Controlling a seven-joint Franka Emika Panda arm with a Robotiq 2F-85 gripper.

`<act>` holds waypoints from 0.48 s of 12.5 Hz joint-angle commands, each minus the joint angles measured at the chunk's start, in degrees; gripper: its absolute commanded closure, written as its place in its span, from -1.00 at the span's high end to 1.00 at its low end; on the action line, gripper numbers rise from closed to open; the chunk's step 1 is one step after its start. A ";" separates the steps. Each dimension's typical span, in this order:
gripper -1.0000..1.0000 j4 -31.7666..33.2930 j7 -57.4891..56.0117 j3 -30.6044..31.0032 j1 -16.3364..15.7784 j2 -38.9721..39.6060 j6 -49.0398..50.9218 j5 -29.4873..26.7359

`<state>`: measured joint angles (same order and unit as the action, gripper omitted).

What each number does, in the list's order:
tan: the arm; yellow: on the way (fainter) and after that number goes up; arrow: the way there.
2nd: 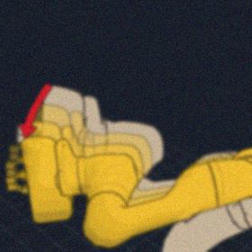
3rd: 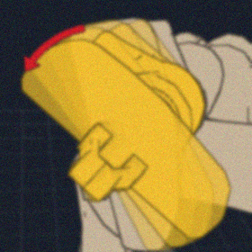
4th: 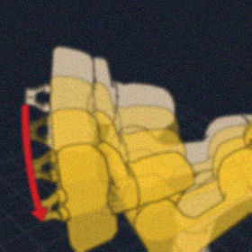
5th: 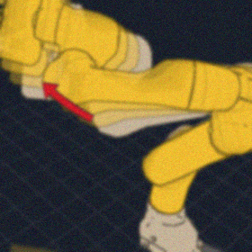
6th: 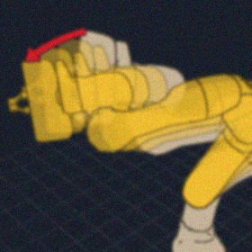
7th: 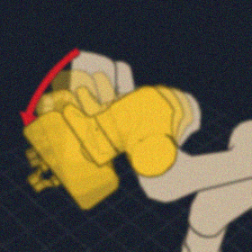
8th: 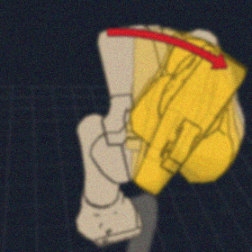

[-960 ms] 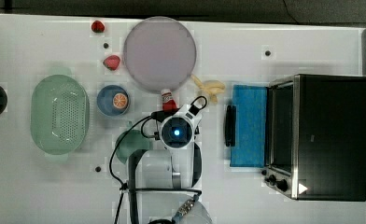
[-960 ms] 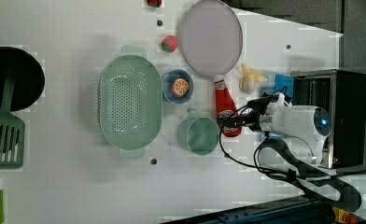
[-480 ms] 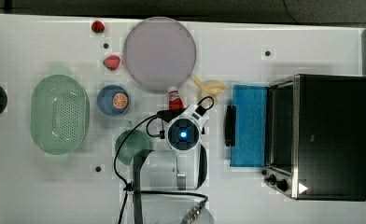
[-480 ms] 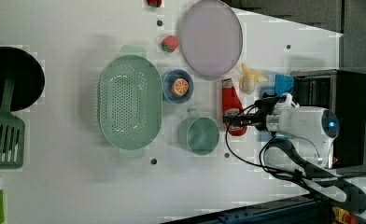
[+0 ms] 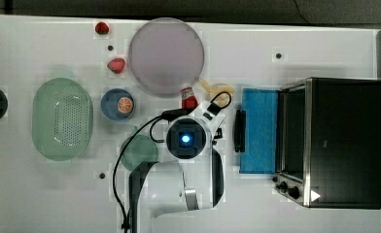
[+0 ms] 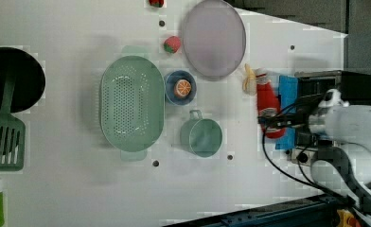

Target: Pick Ketchup from the table and place in oven.

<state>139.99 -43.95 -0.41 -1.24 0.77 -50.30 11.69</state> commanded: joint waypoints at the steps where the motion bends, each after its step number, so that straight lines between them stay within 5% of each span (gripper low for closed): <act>1: 0.20 -3.74 14.07 1.24 -0.42 -3.15 9.17 9.19; 6: 0.20 -5.32 32.75 0.86 -0.08 -0.43 20.60 28.34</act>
<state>134.85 -21.26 0.55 -1.54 -2.64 -31.56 40.51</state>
